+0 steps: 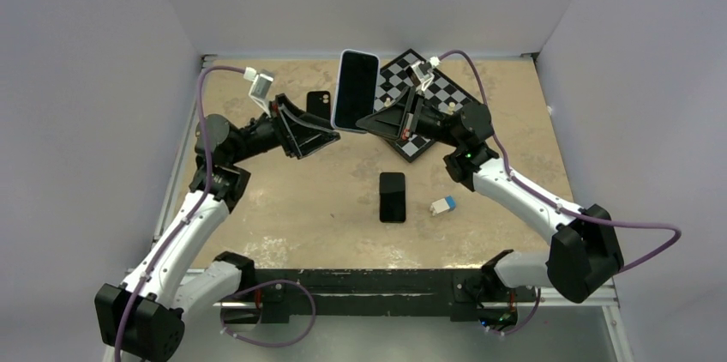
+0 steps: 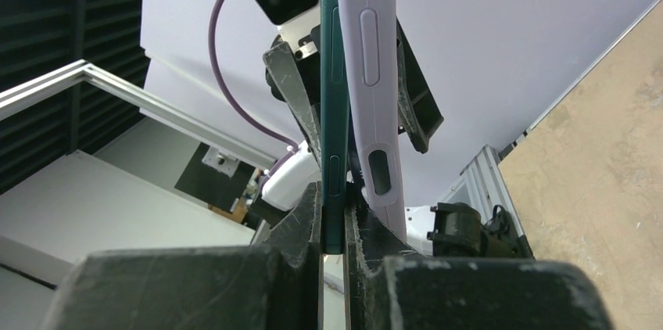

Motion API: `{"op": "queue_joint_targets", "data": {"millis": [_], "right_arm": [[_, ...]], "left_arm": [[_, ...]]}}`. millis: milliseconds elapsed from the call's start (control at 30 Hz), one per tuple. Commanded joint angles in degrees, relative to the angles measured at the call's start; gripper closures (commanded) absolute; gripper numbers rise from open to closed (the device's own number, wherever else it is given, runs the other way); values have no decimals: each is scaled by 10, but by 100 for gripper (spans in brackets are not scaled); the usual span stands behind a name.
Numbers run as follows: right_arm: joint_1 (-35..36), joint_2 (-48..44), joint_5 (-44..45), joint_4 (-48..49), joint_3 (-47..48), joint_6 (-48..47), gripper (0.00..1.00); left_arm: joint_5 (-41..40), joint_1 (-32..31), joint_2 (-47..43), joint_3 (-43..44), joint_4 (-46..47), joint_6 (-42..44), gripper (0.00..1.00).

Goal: Take the phone out of the phone case
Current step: Remove the phone case from the phone.

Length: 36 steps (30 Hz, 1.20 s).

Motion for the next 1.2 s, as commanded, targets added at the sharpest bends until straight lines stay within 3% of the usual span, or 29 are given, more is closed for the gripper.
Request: {"op": "queue_joint_targets", "data": {"millis": [0,233,433,533,667,767,833,867,1000,1100,1167], "right_arm": [[-1,-22,1,56,6,-1,100],[-1,-25,3,55,7,1,100],[-1,-31,3,47,9,-3,100],[0,-31,3,37,8,-12,100],[4,-28,6,24,8,-27,100],[7,-26,7,19,8,-33,100],[7,-27,7,15,5,-38,100],[8,-29,8,6,5,-45,100],[8,-51,11,-61,-1,-106,100],[7,-82,27,-162,-8,-189,100],[7,-105,46,-243,-15,-249,100]], "left_arm": [[-8,-6,7,8,57,-23,44],[-19,-8,20,18,47,-18,67],[-45,-8,24,21,27,-20,68],[-72,-8,27,28,11,-32,61],[-85,-8,48,43,10,-60,60],[-88,-8,67,50,30,-81,70],[-98,-8,75,54,15,-78,89],[-110,-8,76,55,-1,-71,99],[-181,-7,75,75,-129,-22,100],[-267,-2,87,118,-299,30,100],[-298,10,100,130,-339,55,100]]}}
